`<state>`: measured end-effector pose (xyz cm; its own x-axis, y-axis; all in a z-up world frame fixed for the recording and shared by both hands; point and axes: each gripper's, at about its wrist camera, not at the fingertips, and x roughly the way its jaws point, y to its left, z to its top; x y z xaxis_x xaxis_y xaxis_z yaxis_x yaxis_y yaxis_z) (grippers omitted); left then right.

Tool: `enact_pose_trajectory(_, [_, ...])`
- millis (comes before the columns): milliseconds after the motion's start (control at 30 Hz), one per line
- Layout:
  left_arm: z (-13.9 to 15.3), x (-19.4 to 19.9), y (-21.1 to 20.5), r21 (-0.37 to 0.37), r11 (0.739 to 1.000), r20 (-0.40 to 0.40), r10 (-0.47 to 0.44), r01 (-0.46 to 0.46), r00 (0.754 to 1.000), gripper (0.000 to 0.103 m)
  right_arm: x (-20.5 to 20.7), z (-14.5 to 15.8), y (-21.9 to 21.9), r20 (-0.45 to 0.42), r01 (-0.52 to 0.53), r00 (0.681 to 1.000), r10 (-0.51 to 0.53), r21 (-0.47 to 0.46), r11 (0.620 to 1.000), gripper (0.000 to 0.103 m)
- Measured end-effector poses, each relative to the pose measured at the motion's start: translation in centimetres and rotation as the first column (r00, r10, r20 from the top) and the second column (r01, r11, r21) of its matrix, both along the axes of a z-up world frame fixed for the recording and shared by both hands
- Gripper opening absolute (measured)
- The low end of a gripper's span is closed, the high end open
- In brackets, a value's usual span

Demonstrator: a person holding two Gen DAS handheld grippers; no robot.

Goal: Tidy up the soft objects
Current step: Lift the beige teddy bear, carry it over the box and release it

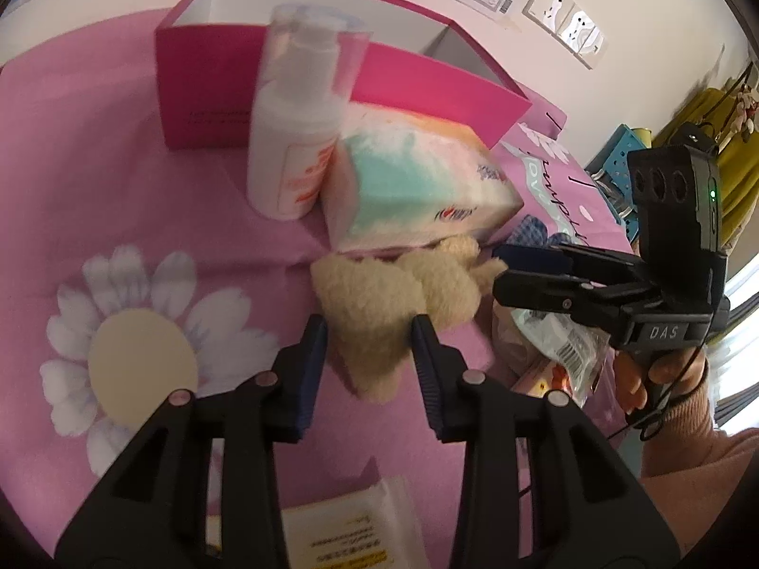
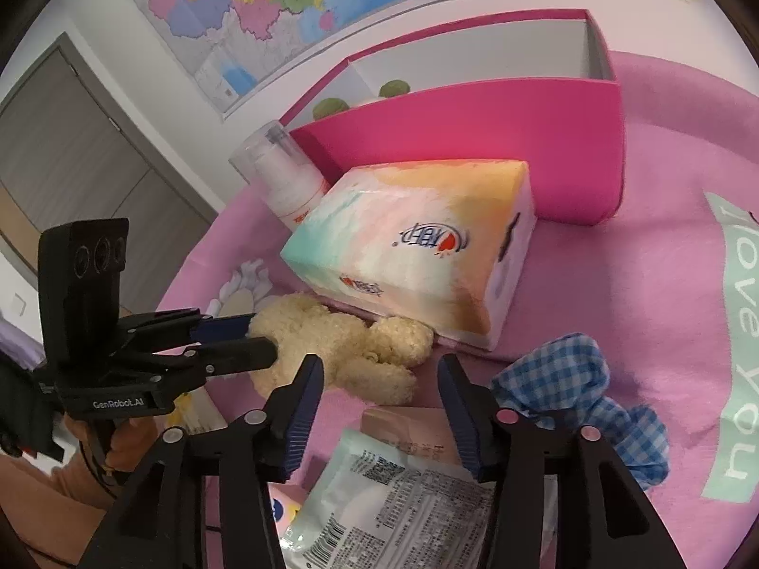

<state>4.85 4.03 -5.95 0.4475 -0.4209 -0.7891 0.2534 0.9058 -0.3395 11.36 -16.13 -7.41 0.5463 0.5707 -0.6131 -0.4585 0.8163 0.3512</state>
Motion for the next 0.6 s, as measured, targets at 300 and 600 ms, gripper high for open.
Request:
enact_pose_trajectory(300, [-0.9,0.2,0.0,-0.005,1.0,-0.031,-0.001,0.001,1.0,0.039,0.9,-0.6,2.9,-0.018,-0.059,0.998,0.059,0.0,0.998,0.059])
enact_pose_trajectory(600, [-0.3,-0.2,-0.6,-0.005,1.0,0.005,-0.02,0.02,1.0,0.039,0.3,-0.7,2.8,0.017,-0.056,0.998,0.055,0.06,0.997,0.027])
